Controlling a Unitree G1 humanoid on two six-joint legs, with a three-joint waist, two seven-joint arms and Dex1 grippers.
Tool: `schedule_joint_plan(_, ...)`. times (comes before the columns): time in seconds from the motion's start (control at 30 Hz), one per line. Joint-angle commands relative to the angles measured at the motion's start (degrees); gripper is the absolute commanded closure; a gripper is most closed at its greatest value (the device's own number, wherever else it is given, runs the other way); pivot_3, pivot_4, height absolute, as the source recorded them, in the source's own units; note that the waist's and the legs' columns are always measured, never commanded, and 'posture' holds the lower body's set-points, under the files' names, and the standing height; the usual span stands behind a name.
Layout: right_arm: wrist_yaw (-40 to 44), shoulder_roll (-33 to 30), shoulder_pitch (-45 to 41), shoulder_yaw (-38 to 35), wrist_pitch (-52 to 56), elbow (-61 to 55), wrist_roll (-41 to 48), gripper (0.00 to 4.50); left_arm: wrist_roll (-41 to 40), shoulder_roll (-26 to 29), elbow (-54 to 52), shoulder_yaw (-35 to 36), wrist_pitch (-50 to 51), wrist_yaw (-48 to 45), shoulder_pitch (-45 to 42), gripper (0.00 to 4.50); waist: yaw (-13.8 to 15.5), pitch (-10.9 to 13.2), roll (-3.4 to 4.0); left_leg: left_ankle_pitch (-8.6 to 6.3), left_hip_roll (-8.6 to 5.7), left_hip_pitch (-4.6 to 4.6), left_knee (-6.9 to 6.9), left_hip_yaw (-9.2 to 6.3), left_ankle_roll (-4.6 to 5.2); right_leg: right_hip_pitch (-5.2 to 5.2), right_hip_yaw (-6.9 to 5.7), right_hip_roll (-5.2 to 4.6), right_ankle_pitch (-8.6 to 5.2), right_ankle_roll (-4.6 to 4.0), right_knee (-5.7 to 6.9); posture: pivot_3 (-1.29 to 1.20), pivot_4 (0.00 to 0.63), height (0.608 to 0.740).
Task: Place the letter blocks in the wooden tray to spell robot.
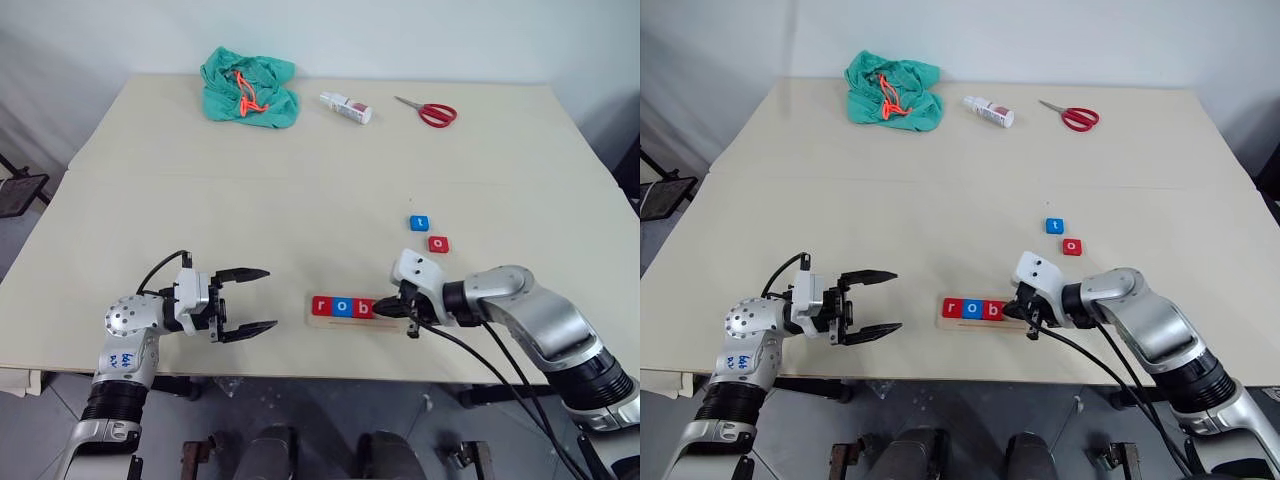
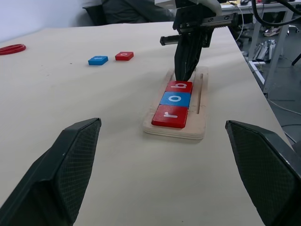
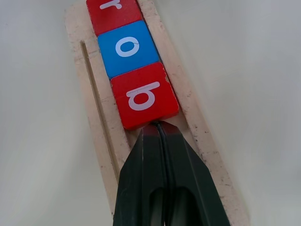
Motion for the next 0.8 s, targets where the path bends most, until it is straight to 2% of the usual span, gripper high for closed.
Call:
schedule_joint_plan(0.03, 0.0, -1.5, 0.3, -2.5, -0.2, -1.5, 0.0, 4.49, -0.7, 0.7, -1.8, 1.1, -0.4, 0.0, 0.6, 0.00, 0.0, 0.0, 0.00, 0.00, 0.00, 0.00, 0.00, 0.00, 0.00, 0.00, 0.00, 0.00, 0.00, 0.00, 0.00, 0.00, 0.150, 0.740)
schedule_joint_plan(0.2, -1.7, -3.0, 4.0, -10.3, -1.7, -1.8, 1.9, 4.49, -0.7, 0.6, -0.6, 0.8, -0.3, -0.8, 0.0, 0.00, 0.2, 0.0, 0.00, 0.00, -0.03, -0.01, 0.01, -0.01, 0.00, 0.01, 0.00, -0.02, 0.00, 0.00, -0.01, 0.00, 0.150, 0.740)
schedule_joint_plan(0.23, -3.3, -2.7, 4.8, -12.3, -1.8, -1.5, 1.8, 4.32, -0.6, 0.5, -0.2, 0.6, -0.3, -0.9, -0.3, 0.00, 0.2, 0.0, 0.00, 0.00, -0.03, -0.01, 0.00, 0.00, 0.00, 0.01, 0.00, -0.02, 0.00, 0.00, -0.01, 0.00, 0.150, 0.740)
schedule_joint_plan(0.3, -6.1, -2.2, 5.7, -15.2, 0.2, -1.3, 1.8, 3.90, -0.4, 0.2, 0.3, 0.4, -0.3, -1.1, -0.6, 0.00, 0.2, 0.0, 0.00, 0.00, -0.02, -0.01, -0.01, 0.01, 0.00, 0.01, 0.00, -0.01, 0.00, 0.00, -0.01, 0.00, 0.150, 0.740)
schedule_joint_plan(0.5, -17.0, 3.5, 11.3, -27.1, -1.0, -3.9, 2.1, 1.85, -0.6, -0.6, 3.2, -0.2, -0.5, -3.1, -2.7, 0.00, 0.2, 0.0, 0.00, 0.00, 0.00, 0.01, -0.06, 0.02, 0.00, 0.00, -0.02, 0.00, 0.00, 0.00, 0.01, 0.00, 0.150, 0.740)
schedule_joint_plan(0.67, -21.6, 7.2, 20.0, -35.1, -0.4, -11.6, 4.5, 0.21, -0.6, -1.2, 6.1, -0.2, -0.8, -4.7, -5.0, 0.00, 0.8, 0.0, 0.00, 0.00, -0.05, -0.01, -0.09, -0.01, 0.00, -0.01, -0.03, -0.02, 0.00, 0.00, 0.02, 0.00, 0.150, 0.740)
schedule_joint_plan(0.7, -22.3, 8.0, 21.8, -36.1, -0.7, -13.1, 4.8, 0.03, -0.6, -1.3, 6.6, -0.2, -0.9, -5.0, -5.3, 0.00, 0.8, 0.0, 0.00, 0.00, -0.05, 0.01, -0.09, 0.02, 0.00, -0.01, 0.00, -0.03, 0.00, 0.00, 0.02, 0.00, 0.150, 0.740)
schedule_joint_plan(0.8, -24.4, 9.7, 24.8, -38.0, -0.1, -15.9, 5.8, 0.03, -0.4, -1.5, 7.8, -0.2, -1.1, -5.7, -6.2, 0.00, 0.9, 0.0, 0.00, 0.00, -0.04, 0.02, -0.07, 0.05, 0.00, 0.00, 0.02, -0.02, 0.00, 0.00, 0.02, 0.00, 0.150, 0.740)
